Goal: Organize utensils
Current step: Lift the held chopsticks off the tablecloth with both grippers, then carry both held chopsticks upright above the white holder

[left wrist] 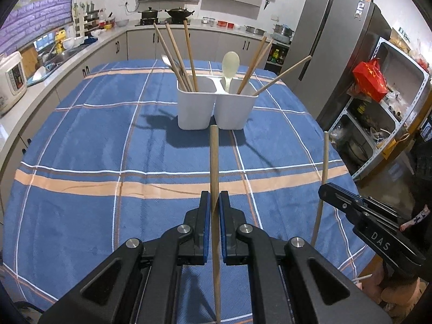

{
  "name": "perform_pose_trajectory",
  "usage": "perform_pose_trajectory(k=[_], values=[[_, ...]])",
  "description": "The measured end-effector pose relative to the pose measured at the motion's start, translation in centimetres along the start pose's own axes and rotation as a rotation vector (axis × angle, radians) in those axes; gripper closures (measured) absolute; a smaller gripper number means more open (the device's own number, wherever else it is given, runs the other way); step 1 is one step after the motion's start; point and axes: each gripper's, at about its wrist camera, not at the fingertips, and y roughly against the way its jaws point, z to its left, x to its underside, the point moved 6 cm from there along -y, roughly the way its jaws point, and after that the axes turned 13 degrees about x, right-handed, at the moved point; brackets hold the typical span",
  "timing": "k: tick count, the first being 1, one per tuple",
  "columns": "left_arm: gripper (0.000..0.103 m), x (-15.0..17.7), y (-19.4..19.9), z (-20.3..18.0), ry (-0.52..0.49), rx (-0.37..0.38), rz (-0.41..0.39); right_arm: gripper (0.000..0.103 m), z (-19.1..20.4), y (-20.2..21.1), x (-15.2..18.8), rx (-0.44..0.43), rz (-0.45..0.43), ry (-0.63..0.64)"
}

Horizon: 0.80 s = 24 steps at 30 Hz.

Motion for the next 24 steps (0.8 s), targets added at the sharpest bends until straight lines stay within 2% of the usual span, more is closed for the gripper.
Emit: perform_pose_trajectory(k=[11,24], values=[[0.097,-0.4,2.4,-0.9,-0.048,-0.03,-0.046,0.096,0.4,3.0,-1.0,-0.009,-0.083,-0.019],[0.097,-1.6,5.2,-0.6,-0.076,-0.058,-0.132,0.096,1.4,4.7,-2.1,-0.008,-0.152,-0.011]])
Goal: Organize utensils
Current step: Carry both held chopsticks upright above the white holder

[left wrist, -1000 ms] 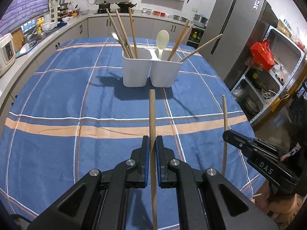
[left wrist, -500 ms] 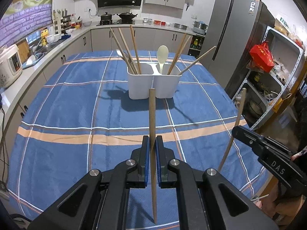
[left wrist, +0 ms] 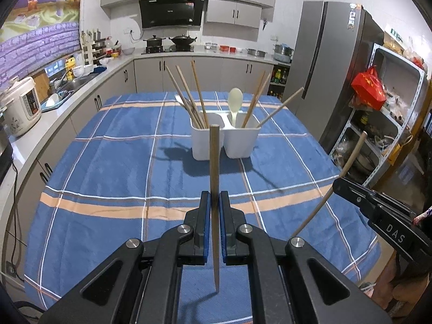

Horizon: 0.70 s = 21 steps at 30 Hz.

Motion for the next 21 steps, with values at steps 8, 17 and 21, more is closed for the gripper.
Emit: perform_pose_trajectory(k=[8,17,21], values=[[0.097,-1.5,1.5,0.3,0.001,0.018,-0.074,0.096,-0.2,0.5,-1.1,-0.005,-0.03,-0.007],[0.097,-4.1,2.4,0.9,0.006,0.048,-0.13,0.096,-0.2,0.9,-2.9,-0.013,-0.058,-0.011],[0.097,-6.4,3.2,1.2,0.01,0.066,-0.169,0.096,-0.4,1.0,-4.5,-0.017,-0.081,-0.016]])
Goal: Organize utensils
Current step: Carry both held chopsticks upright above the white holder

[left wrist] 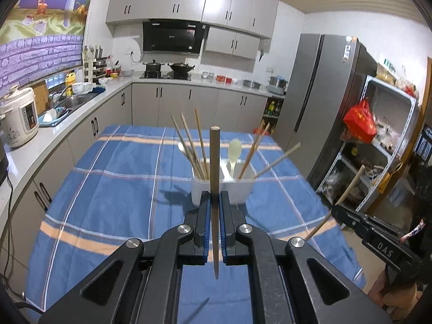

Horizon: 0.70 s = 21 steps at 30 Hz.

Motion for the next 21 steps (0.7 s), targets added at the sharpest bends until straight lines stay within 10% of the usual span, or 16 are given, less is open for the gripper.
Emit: perform_pose_trajectory(k=[21], values=[[0.097,-14.2,-11.4,4.1,-0.059,0.068,-0.068,0.096,3.8,-8.4,-14.8,0.068,-0.145,-0.004]])
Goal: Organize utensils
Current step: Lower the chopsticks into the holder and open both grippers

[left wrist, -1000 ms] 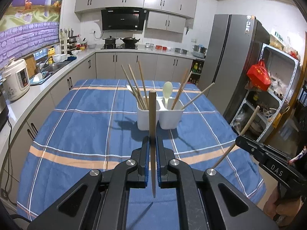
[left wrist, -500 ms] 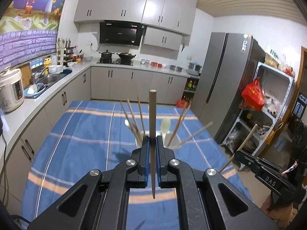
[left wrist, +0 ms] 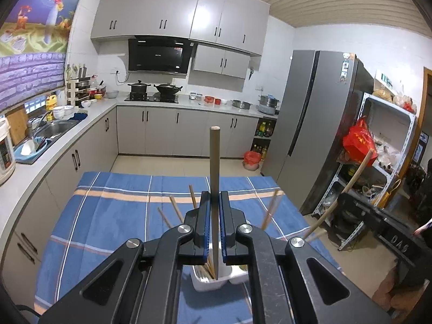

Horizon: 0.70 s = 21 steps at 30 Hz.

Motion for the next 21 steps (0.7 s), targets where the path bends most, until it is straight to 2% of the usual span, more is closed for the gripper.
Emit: perform_pose_trajectory(k=[4,9,17,21], values=[[0.097,0.0,-3.8,1.2,-0.016,-0.009,0.042,0.096,0.4,-3.4,-0.2,0.044,0.033,0.011],[0.097,2.0,-8.1,2.7,0.023,0.009,0.127,0.096,0.2,-7.4,1.8,0.098,0.112,0.046],[0.097,4.6,-10.5,3.7,0.042,0.04,0.199,0.096,-0.8,-10.9,5.3,0.11,0.233,0.042],[0.097,4.9,-10.6,3.8,0.051,0.048,0.203,0.095,-1.6,-11.5,5.7,0.128,0.254,0.016]])
